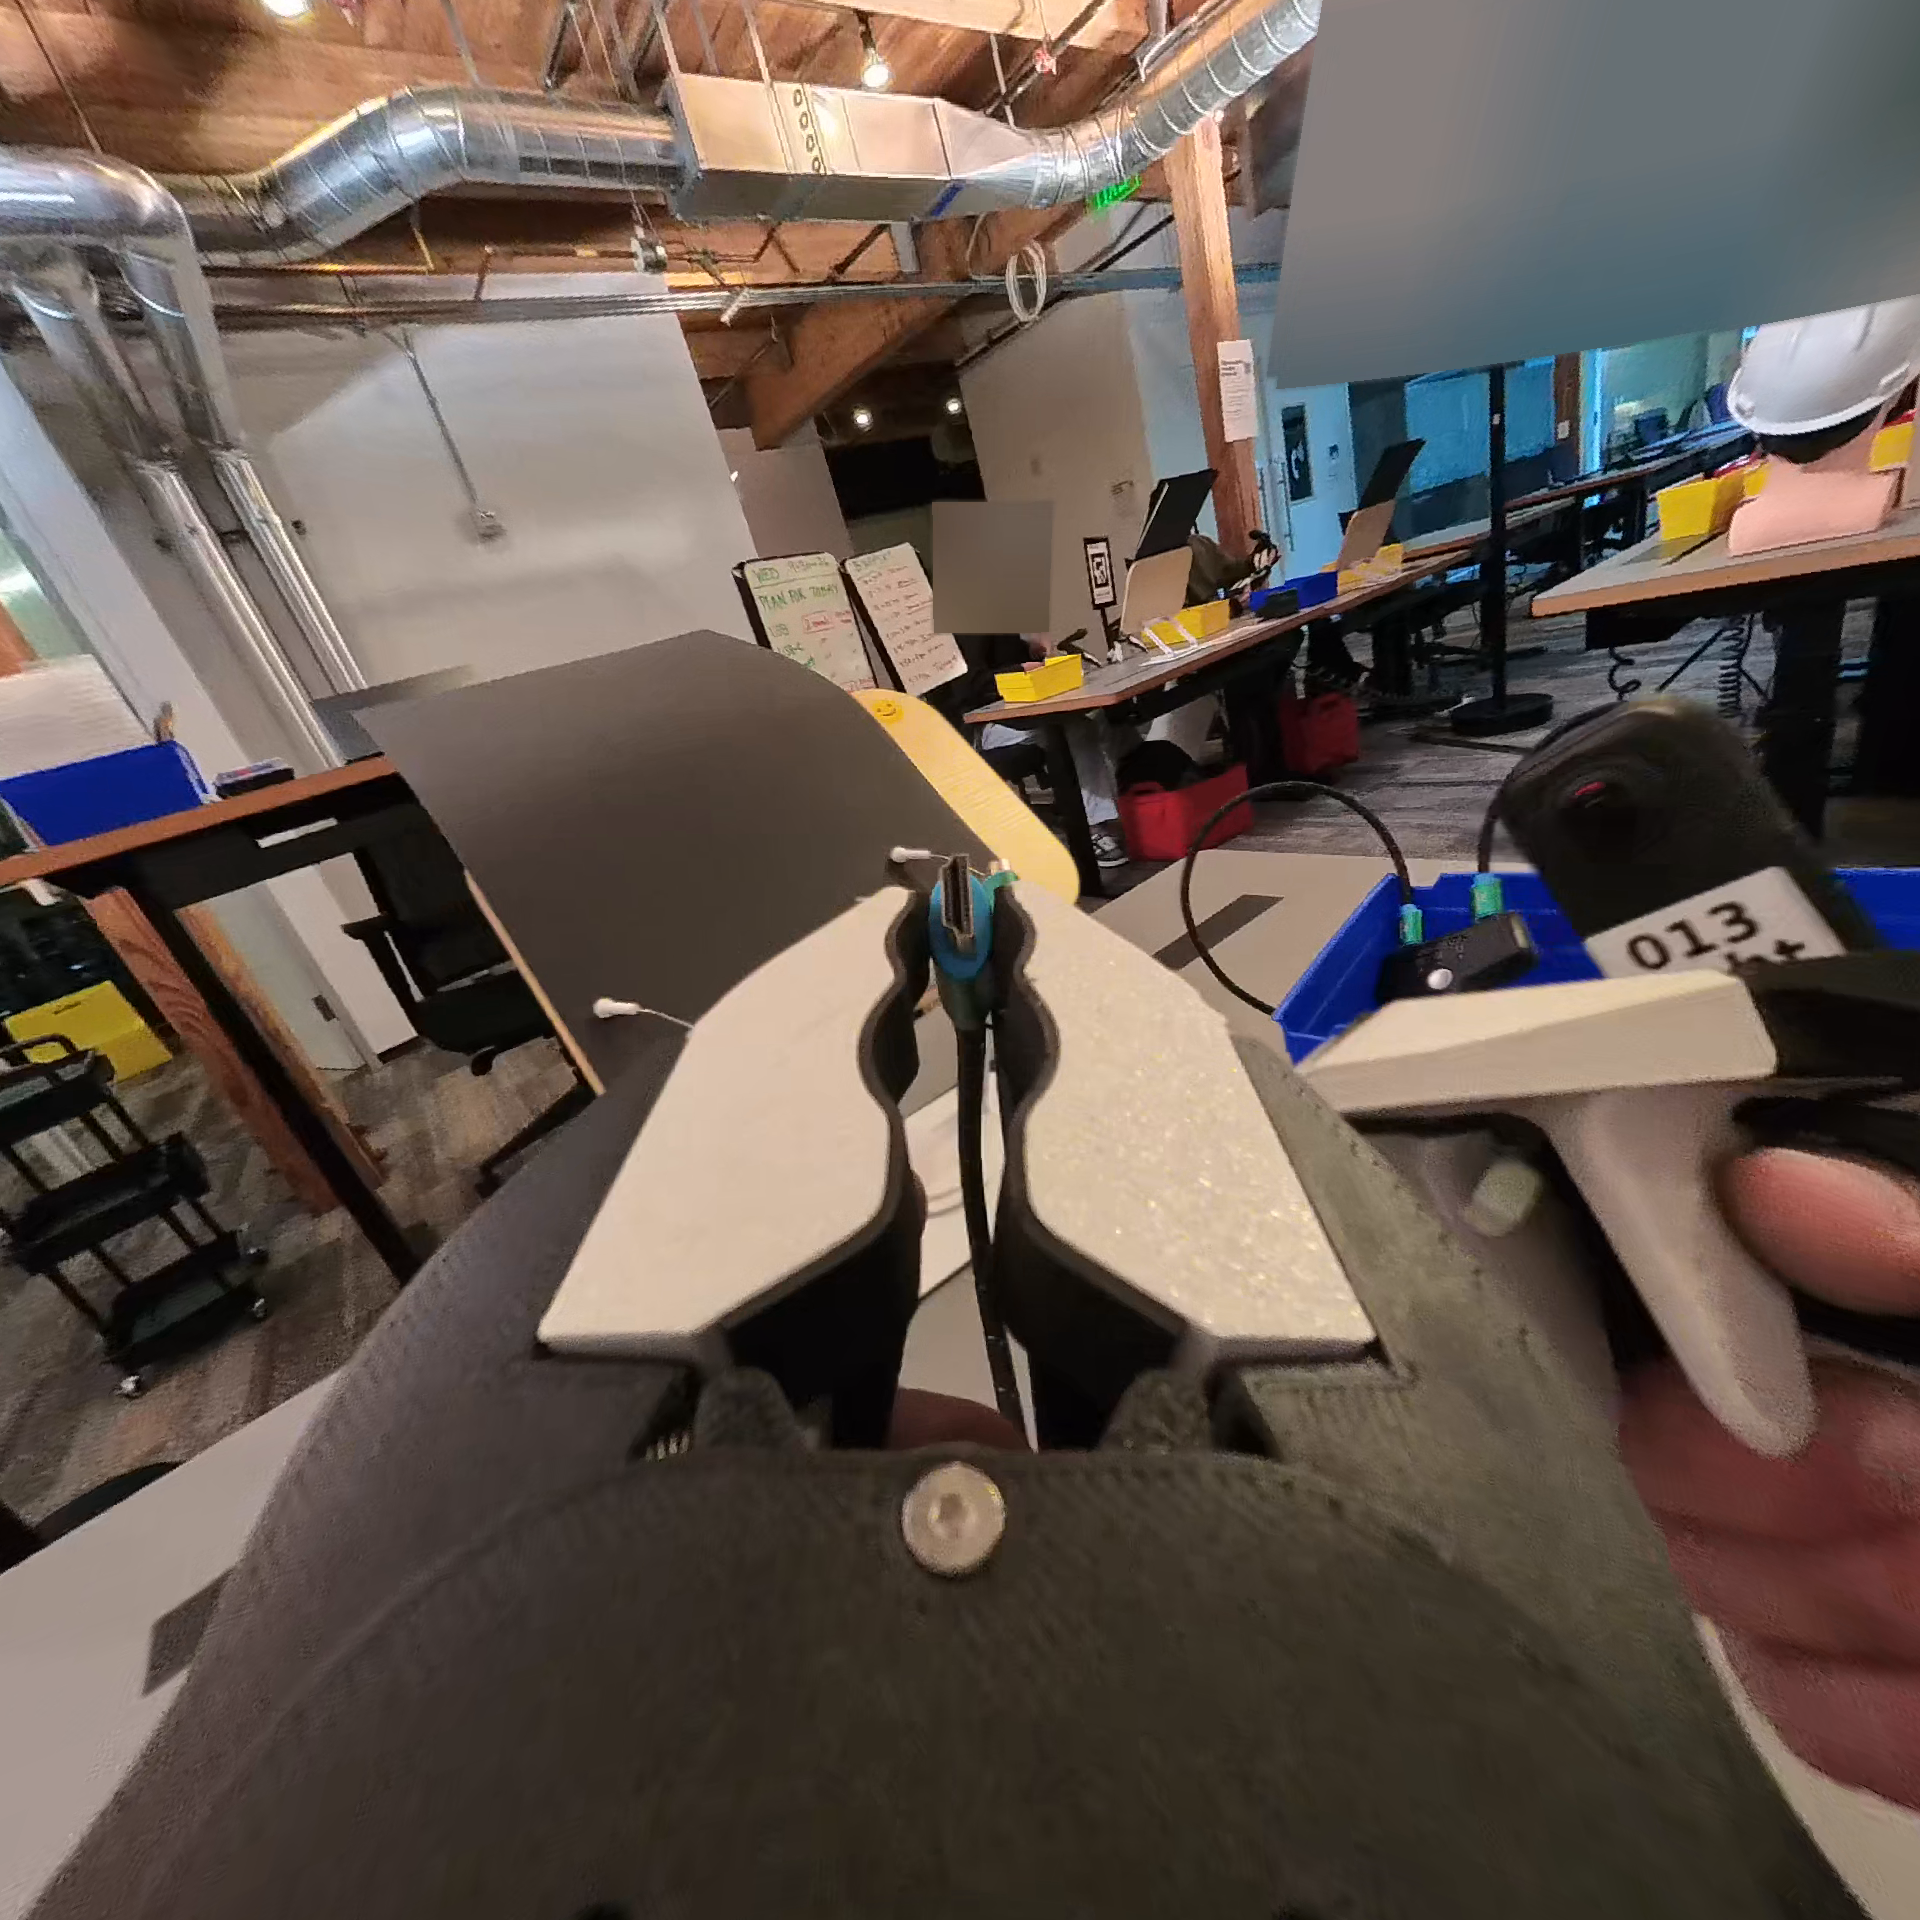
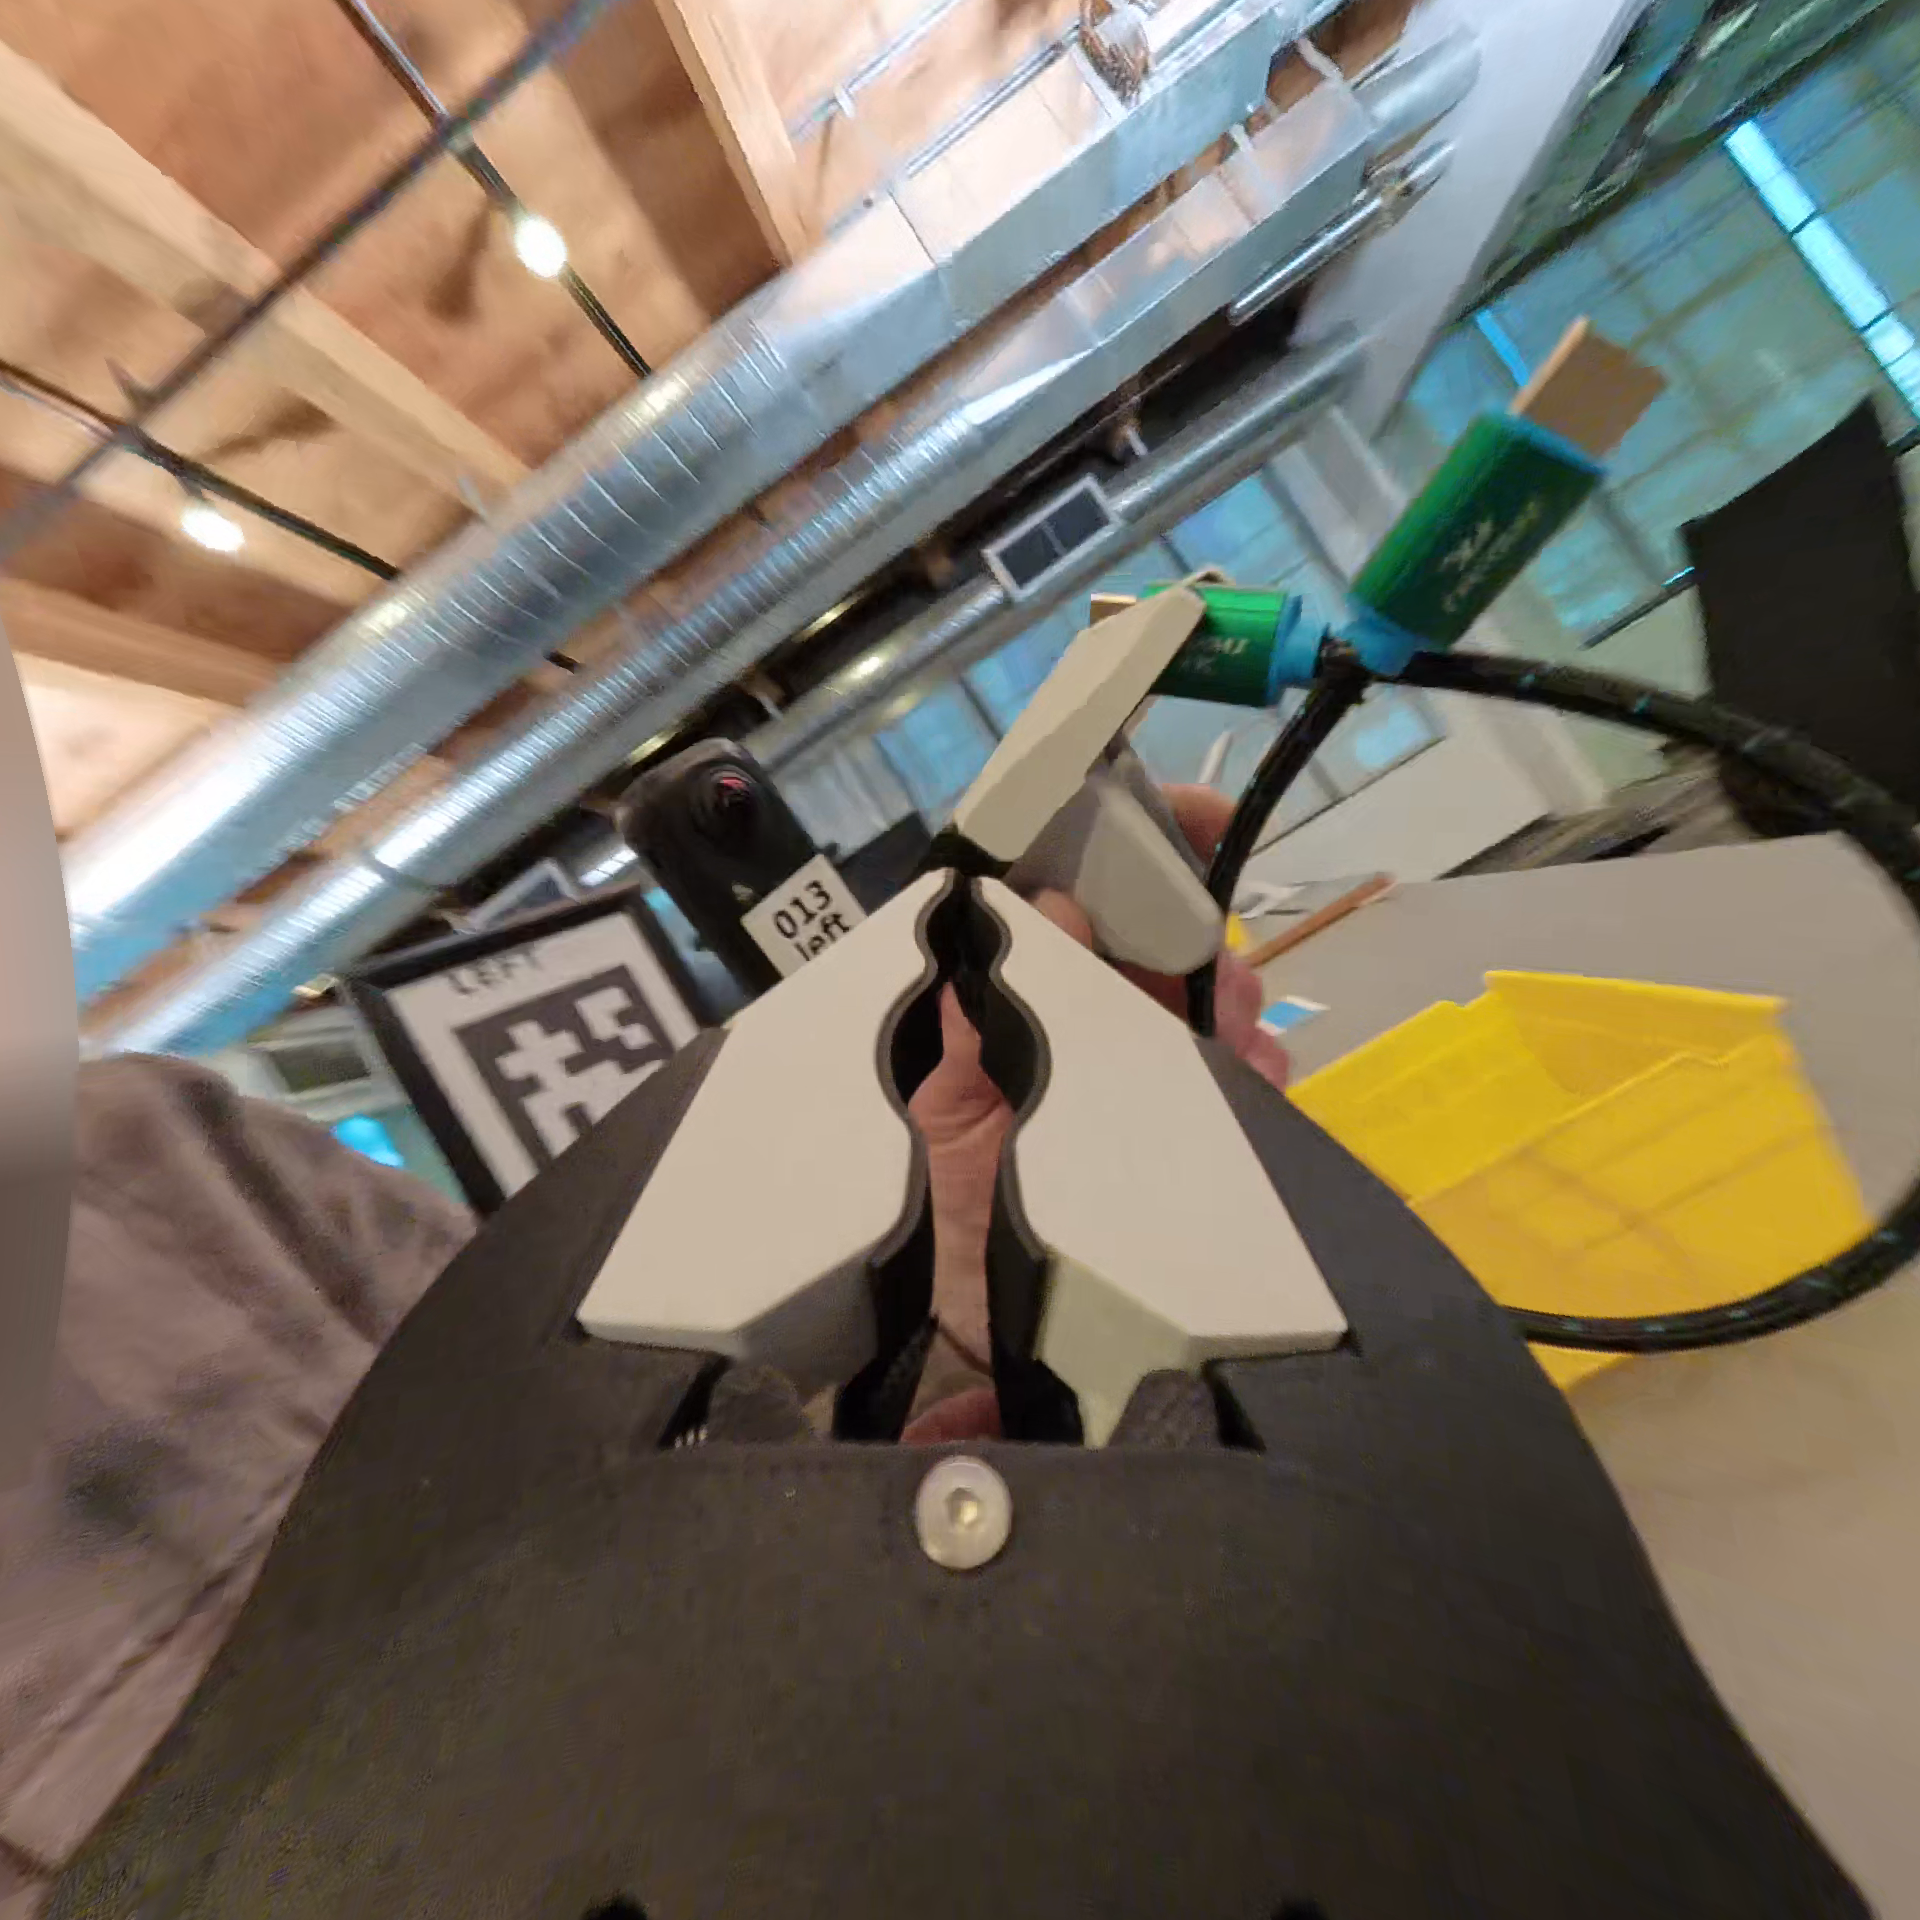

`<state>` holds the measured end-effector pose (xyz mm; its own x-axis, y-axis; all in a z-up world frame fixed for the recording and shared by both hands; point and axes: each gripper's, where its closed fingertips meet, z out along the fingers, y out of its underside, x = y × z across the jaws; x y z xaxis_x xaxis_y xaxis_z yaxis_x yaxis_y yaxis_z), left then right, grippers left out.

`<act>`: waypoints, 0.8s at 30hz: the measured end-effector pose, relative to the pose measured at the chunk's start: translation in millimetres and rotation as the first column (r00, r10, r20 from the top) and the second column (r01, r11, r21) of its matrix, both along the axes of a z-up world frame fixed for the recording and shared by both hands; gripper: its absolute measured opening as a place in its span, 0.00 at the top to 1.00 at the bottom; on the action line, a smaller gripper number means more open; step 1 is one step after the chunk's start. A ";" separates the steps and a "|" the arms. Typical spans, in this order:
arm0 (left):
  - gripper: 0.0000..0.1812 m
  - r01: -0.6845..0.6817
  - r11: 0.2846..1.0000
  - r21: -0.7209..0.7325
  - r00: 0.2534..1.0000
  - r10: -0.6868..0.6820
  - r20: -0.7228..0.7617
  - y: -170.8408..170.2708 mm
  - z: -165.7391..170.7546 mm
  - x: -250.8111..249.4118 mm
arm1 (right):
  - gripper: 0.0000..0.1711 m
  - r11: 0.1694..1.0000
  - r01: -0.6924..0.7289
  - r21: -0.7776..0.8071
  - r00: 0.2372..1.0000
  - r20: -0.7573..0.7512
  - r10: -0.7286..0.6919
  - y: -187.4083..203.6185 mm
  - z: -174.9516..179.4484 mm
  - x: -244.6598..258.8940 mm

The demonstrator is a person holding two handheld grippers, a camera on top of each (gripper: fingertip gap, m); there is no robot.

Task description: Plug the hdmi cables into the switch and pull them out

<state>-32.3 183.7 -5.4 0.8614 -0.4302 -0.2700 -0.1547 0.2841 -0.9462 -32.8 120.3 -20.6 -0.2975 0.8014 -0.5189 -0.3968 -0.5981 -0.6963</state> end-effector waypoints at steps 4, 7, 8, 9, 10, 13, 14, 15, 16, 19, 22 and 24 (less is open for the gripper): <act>0.94 0.064 0.997 -0.048 0.998 -0.064 0.011 -3.9 4.1 4.1 | 1.00 0.921 0.263 0.286 0.945 0.116 -0.306 27.8 -0.8 19.7; 0.94 0.129 0.984 -0.123 0.990 -0.121 0.069 -2.8 0.4 6.8 | 0.99 0.664 0.357 0.657 0.788 0.170 -0.591 38.1 -3.2 28.1; 0.94 0.149 0.978 -0.144 0.987 -0.138 0.081 -2.7 -1.4 8.5 | 0.93 0.574 0.346 0.742 0.739 0.161 -0.654 38.5 -4.2 29.1; 0.94 0.166 0.973 -0.159 0.984 -0.152 0.095 -3.1 -2.3 10.6 | 0.91 0.495 0.330 0.804 0.692 0.151 -0.706 40.0 -6.4 29.6; 0.94 0.181 0.968 -0.172 0.981 -0.165 0.107 -3.7 -2.9 12.9 | 0.91 0.421 0.310 0.852 0.648 0.135 -0.750 41.7 -8.6 29.8; 0.94 0.218 0.954 -0.208 0.974 -0.197 0.116 -6.7 -4.7 21.1 | 0.92 0.211 0.250 0.945 0.529 0.049 -0.847 48.1 -13.2 32.2; 0.94 0.218 0.952 -0.214 0.974 -0.197 0.116 -7.3 -4.9 22.7 | 0.92 0.144 0.223 0.964 0.491 0.017 -0.871 50.3 -14.6 33.3; 0.94 0.220 0.951 -0.219 0.974 -0.200 0.111 -7.9 -5.5 24.6 | 0.94 0.075 0.193 0.978 0.455 -0.022 -0.890 51.7 -15.3 34.3; 0.94 0.221 0.949 -0.226 0.974 -0.201 0.107 -8.1 -6.5 26.5 | 0.94 0.017 0.162 0.987 0.429 -0.055 -0.902 52.4 -15.9 34.9; 0.94 0.226 0.942 -0.248 0.973 -0.207 0.099 -8.4 -10.1 31.2 | 0.95 -0.079 0.099 0.992 0.384 -0.111 -0.917 54.9 -17.1 36.4; 0.94 0.223 0.938 -0.264 0.974 -0.206 0.092 -8.2 -12.7 33.2 | 0.97 -0.159 0.043 0.986 0.353 -0.164 -0.921 56.7 -18.3 38.2; 0.94 0.224 0.938 -0.265 0.974 -0.206 0.092 -8.3 -12.6 33.2 | 0.99 -0.192 0.006 0.981 0.344 -0.182 -0.921 57.0 -20.8 37.6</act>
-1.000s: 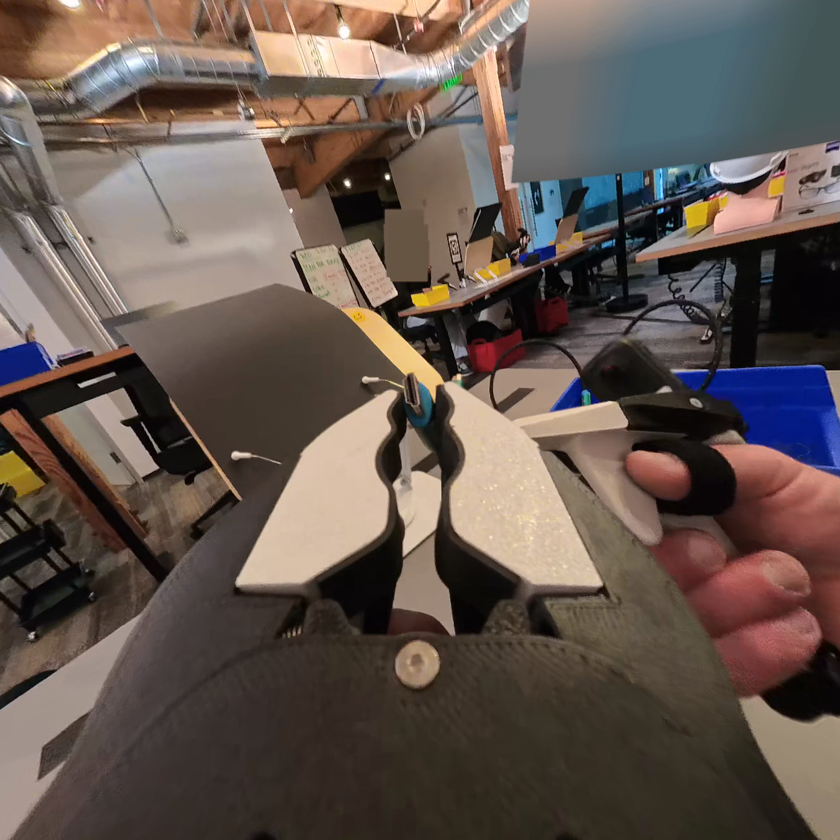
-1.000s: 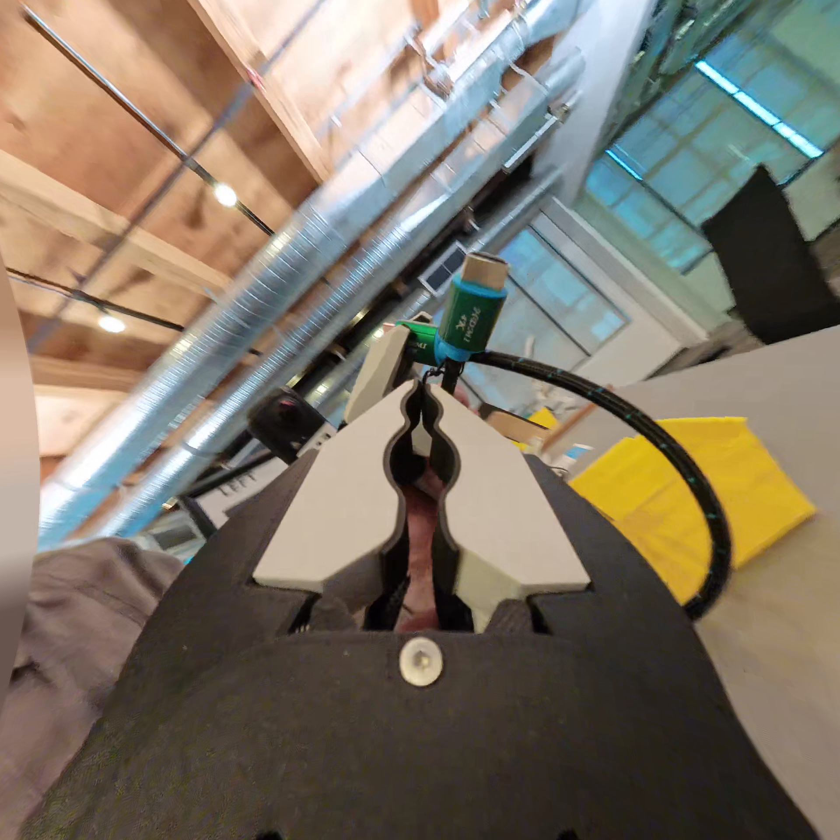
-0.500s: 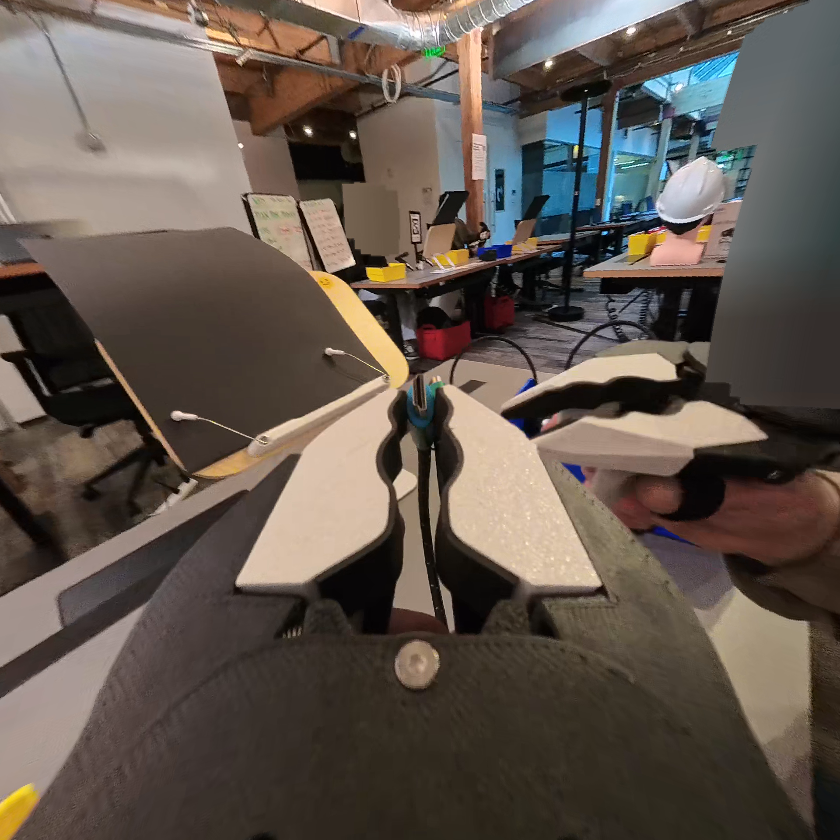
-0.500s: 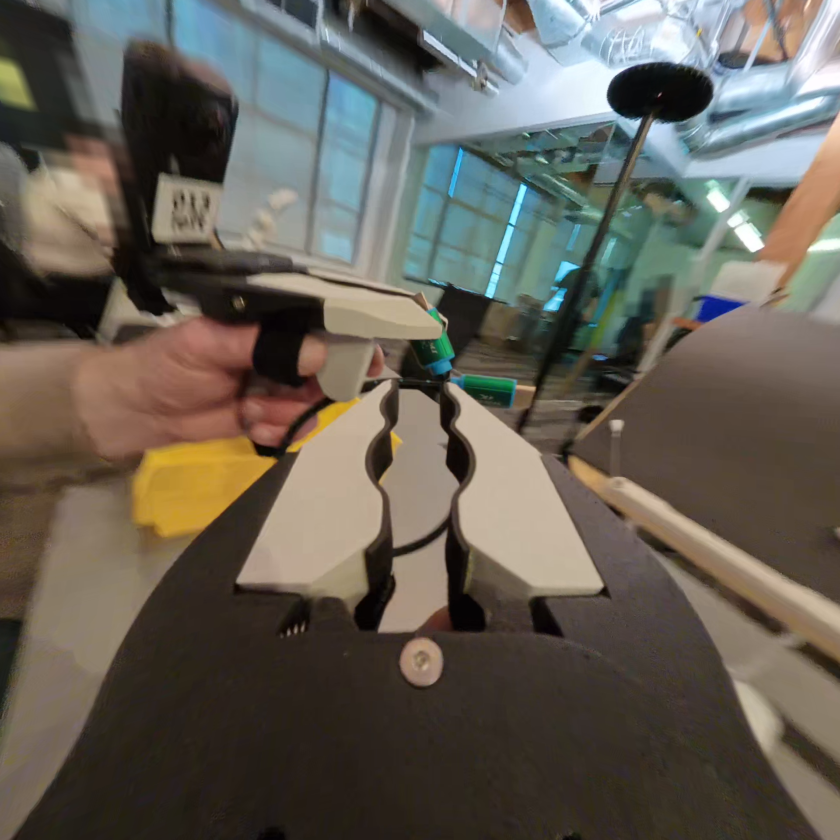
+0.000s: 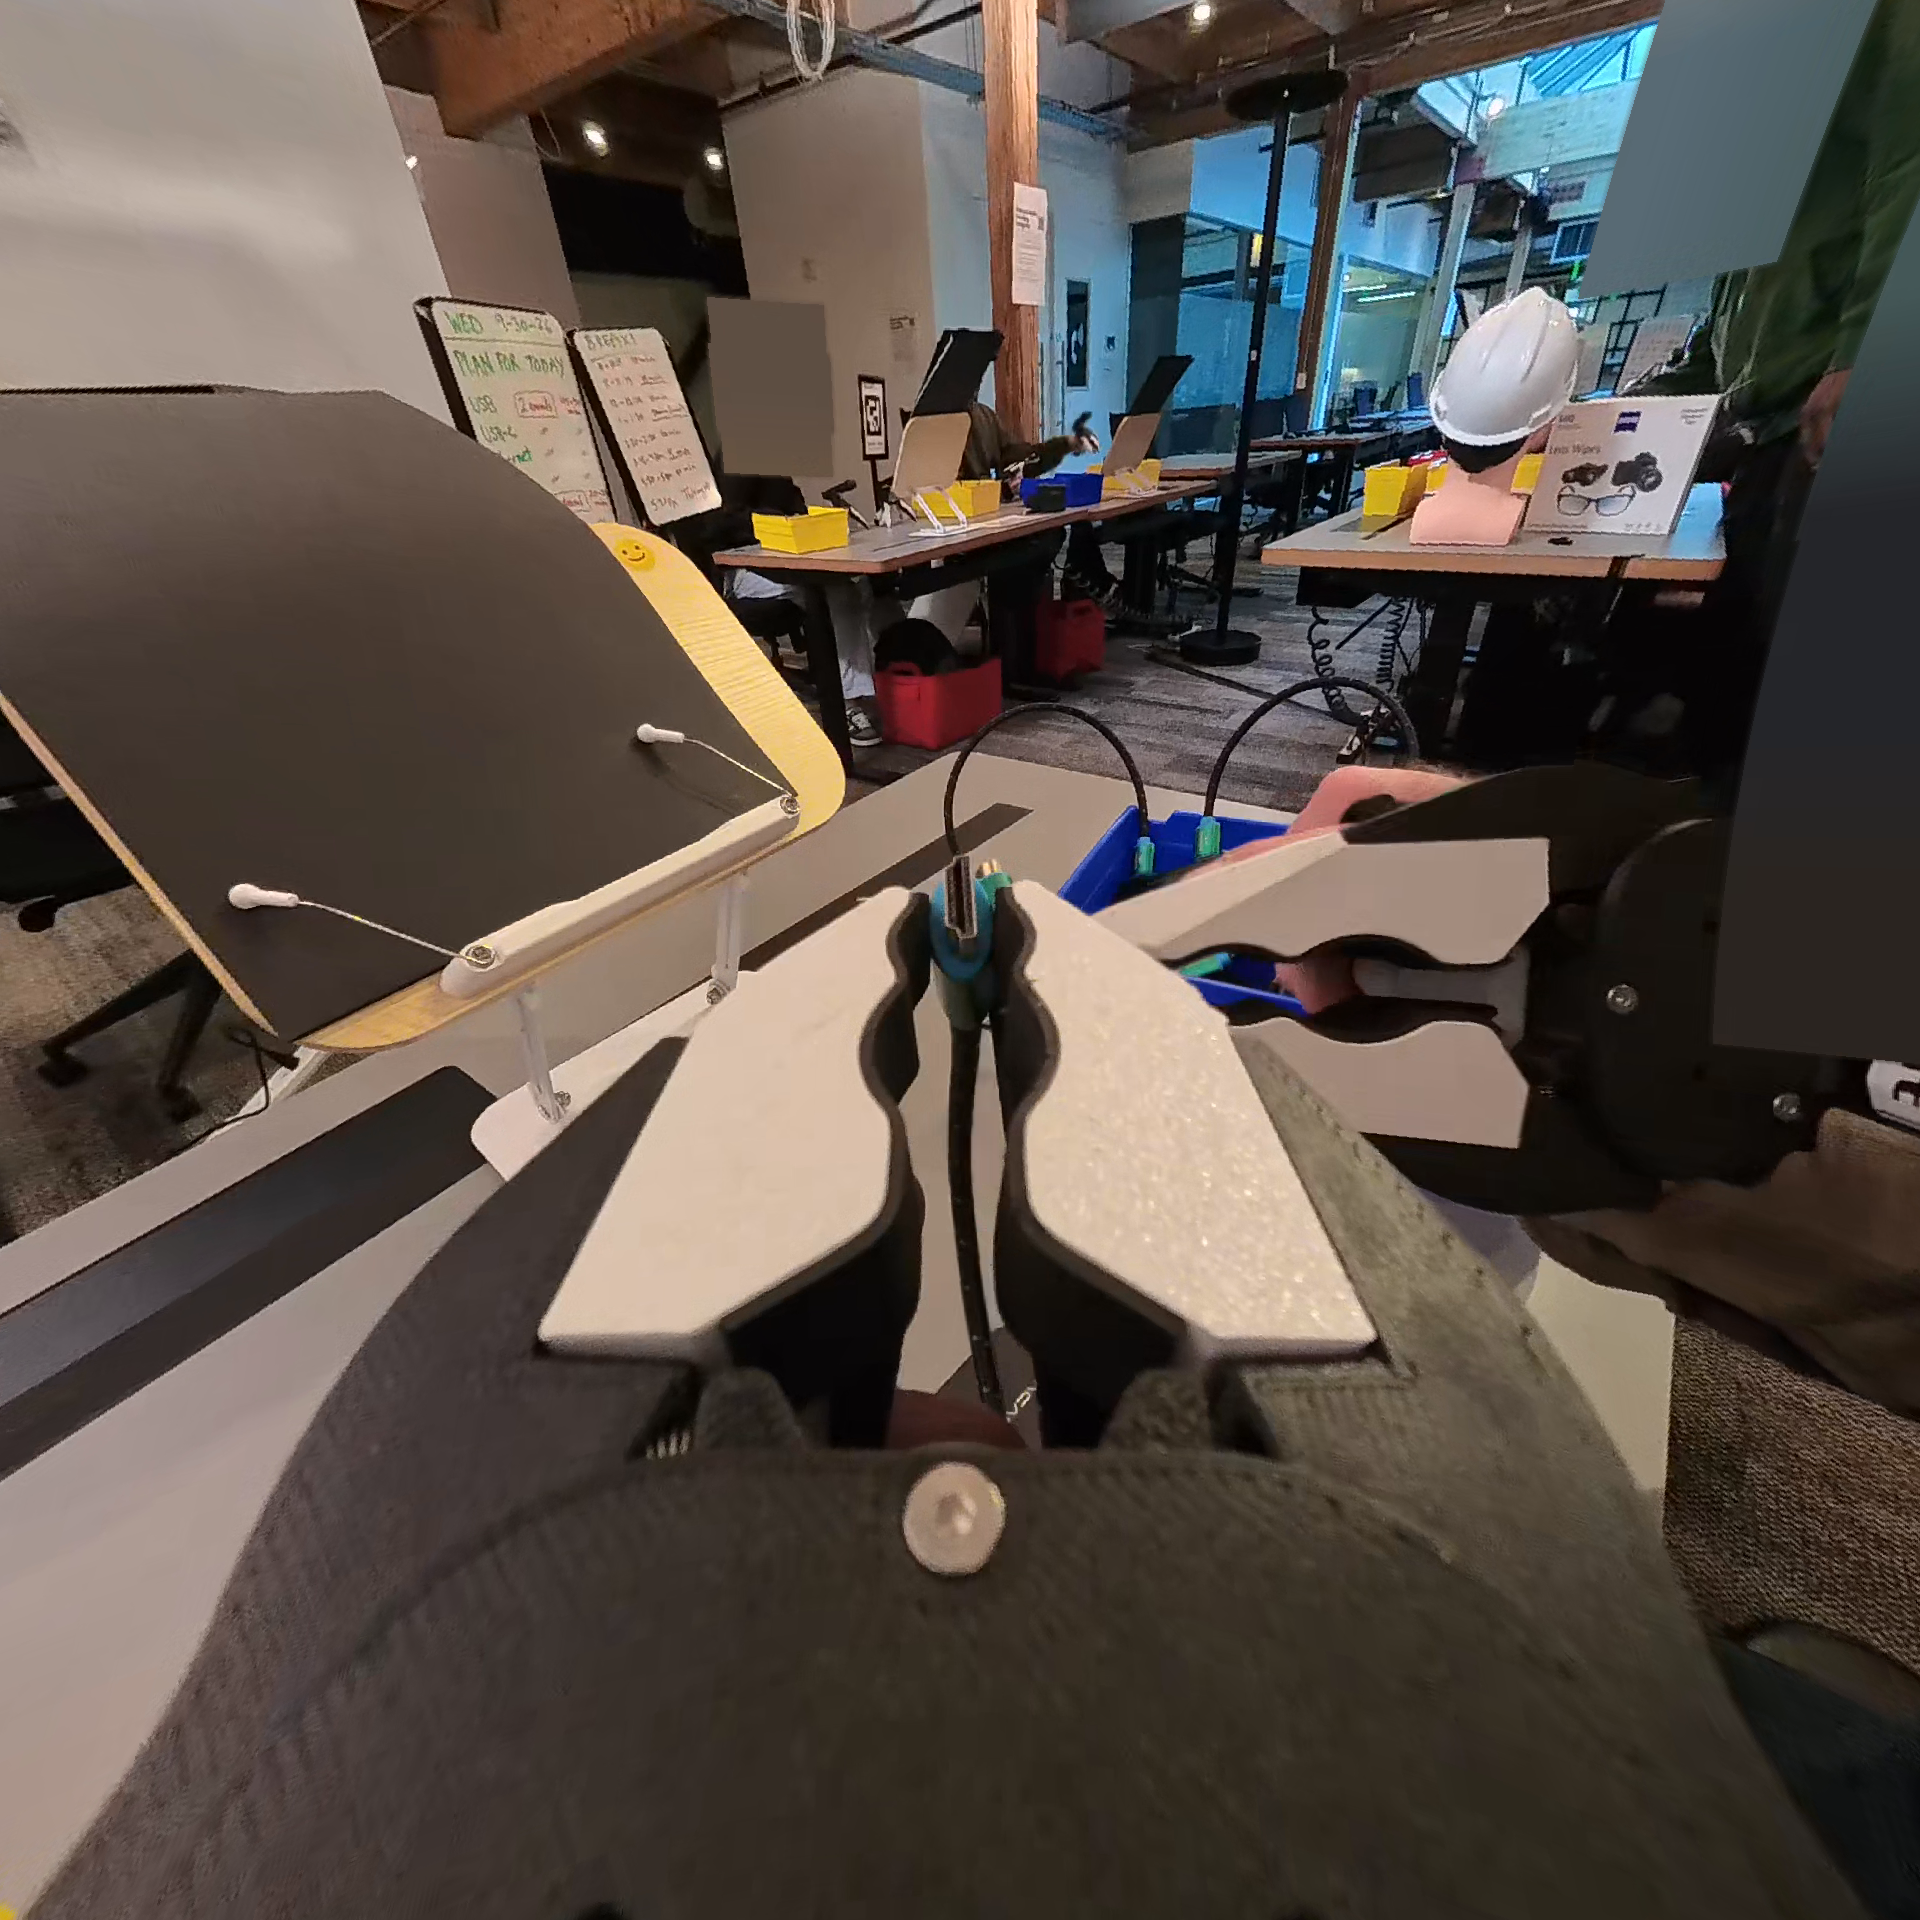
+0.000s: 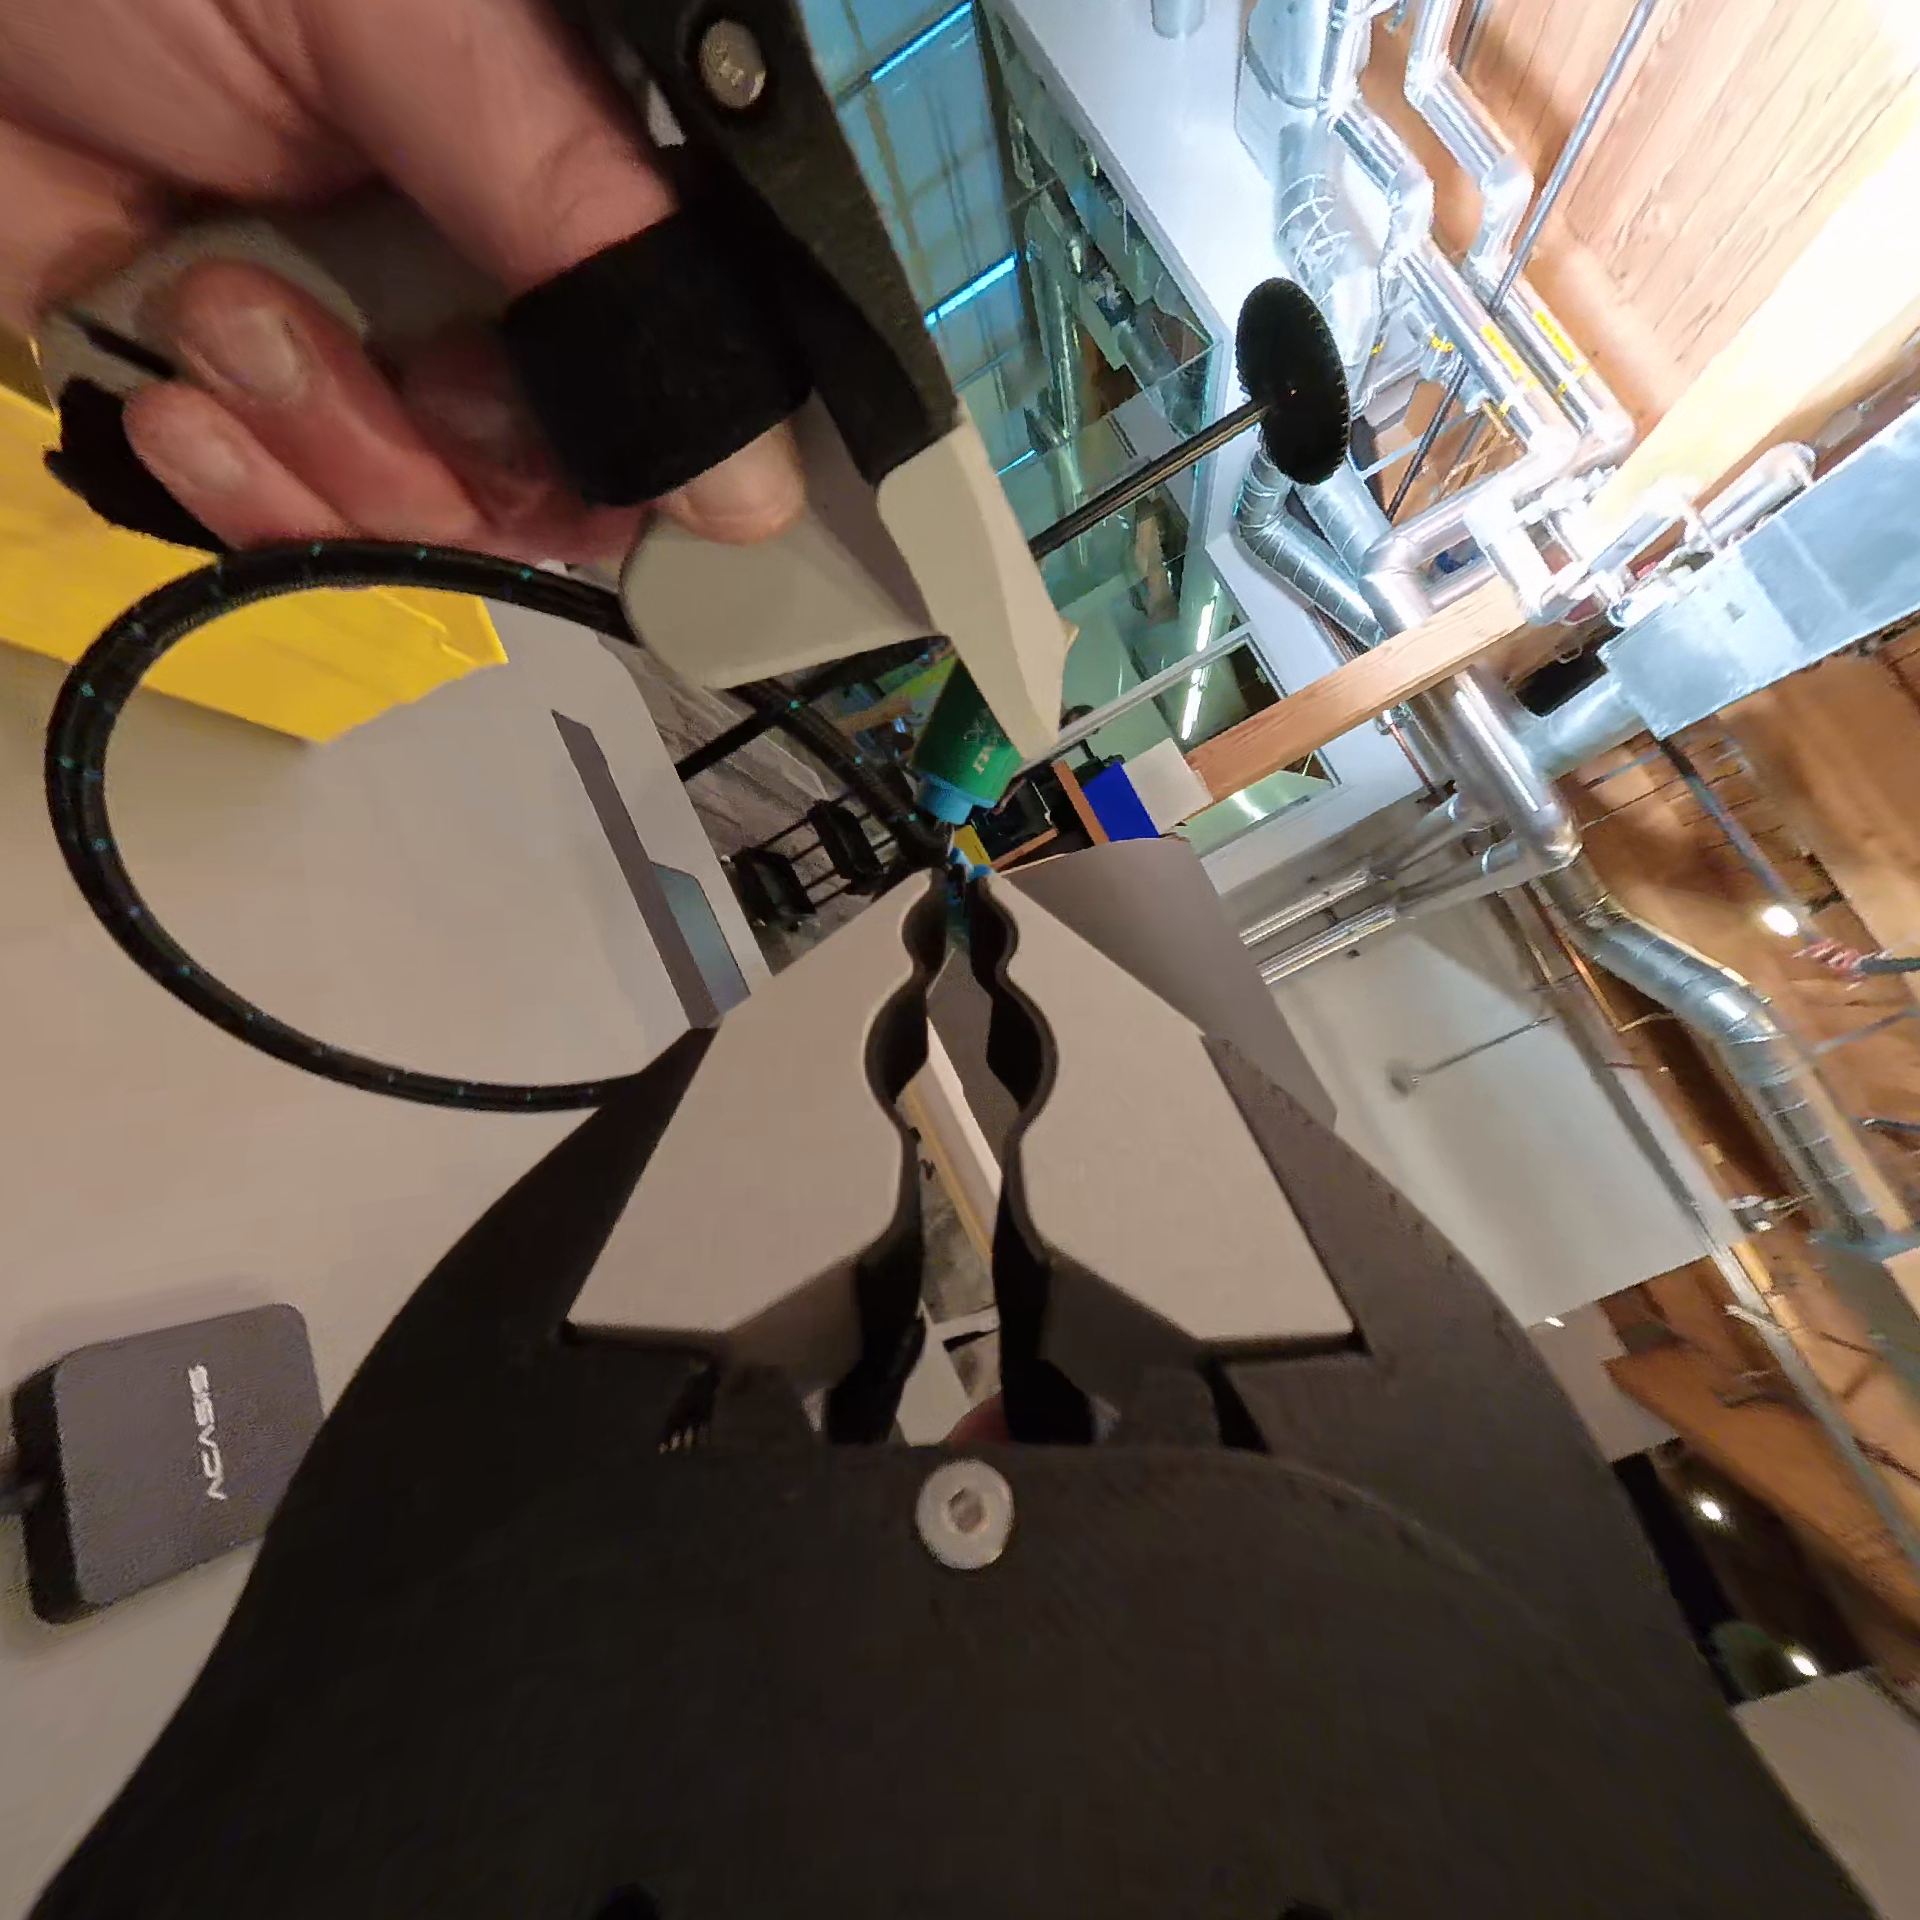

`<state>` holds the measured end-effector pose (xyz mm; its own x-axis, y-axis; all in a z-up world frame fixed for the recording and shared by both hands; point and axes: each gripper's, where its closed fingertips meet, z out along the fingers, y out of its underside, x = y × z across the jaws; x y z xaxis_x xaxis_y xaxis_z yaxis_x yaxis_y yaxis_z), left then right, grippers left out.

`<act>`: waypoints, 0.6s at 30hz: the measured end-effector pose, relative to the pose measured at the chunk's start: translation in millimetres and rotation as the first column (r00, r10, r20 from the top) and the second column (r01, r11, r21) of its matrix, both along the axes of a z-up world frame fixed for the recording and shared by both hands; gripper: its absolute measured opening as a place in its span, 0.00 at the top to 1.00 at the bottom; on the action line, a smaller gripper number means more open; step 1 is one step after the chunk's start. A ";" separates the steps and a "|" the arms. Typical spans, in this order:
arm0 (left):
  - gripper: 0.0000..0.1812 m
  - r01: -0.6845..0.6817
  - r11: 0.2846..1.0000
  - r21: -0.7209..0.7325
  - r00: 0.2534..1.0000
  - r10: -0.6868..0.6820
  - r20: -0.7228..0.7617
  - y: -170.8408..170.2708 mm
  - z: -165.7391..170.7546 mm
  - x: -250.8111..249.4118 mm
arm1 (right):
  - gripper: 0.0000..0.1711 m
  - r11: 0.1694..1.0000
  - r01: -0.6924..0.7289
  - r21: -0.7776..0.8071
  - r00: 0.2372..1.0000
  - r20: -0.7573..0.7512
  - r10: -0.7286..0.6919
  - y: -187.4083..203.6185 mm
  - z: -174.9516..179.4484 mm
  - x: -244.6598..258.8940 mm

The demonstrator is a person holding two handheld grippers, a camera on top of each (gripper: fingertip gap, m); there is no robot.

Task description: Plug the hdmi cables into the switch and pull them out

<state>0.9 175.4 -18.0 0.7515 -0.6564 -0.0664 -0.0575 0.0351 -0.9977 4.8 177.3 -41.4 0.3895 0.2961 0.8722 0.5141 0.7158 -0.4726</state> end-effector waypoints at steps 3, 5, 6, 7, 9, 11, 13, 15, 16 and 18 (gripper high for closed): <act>0.94 -0.001 1.000 -0.001 1.000 0.001 0.000 -0.2 0.1 -0.5 | 1.00 1.000 0.002 0.004 1.000 0.015 -0.003 -0.6 -1.2 -1.0; 0.94 -0.005 1.000 0.009 1.000 0.005 -0.002 -0.3 0.4 -0.2 | 1.00 0.998 -0.020 -0.056 1.000 -0.004 0.020 -1.1 -1.6 -1.0; 0.94 -0.009 1.000 0.020 1.000 0.009 -0.003 -0.4 0.9 0.0 | 1.00 0.993 -0.046 -0.113 0.998 -0.036 0.042 -1.5 -1.4 -0.8; 0.94 -0.018 0.999 0.037 1.000 0.018 -0.009 -0.7 1.7 0.3 | 1.00 0.977 -0.088 -0.193 0.993 -0.091 0.071 -2.0 -0.8 -0.7; 0.94 -0.044 0.996 0.081 0.999 0.047 -0.028 -1.5 4.3 0.4 | 1.00 0.903 -0.214 -0.372 0.961 -0.246 0.126 -4.2 1.1 -2.4; 0.94 -0.074 0.989 0.126 0.996 0.079 -0.042 -2.0 7.5 -0.9 | 1.00 0.781 -0.363 -0.509 0.899 -0.411 0.150 -8.3 3.5 -6.3; 0.94 -0.103 0.982 0.160 0.993 0.111 -0.040 -2.0 11.1 -4.2 | 1.00 0.575 -0.552 -0.604 0.789 -0.602 0.126 -11.4 5.7 -11.0; 0.94 -0.125 0.972 0.199 0.990 0.136 -0.041 -3.0 15.2 -6.0 | 1.00 0.255 -0.776 -0.577 0.601 -0.799 0.021 -12.5 9.7 -12.8; 0.94 -0.138 0.967 0.212 0.987 0.151 -0.050 -2.7 15.7 -6.5 | 1.00 0.106 -0.852 -0.513 0.511 -0.858 -0.054 -12.3 10.1 -13.4; 0.94 -0.156 0.953 0.259 0.983 0.175 -0.053 -3.2 16.3 -7.7 | 1.00 -0.100 -0.934 -0.344 0.357 -0.920 -0.164 -16.7 12.7 -15.1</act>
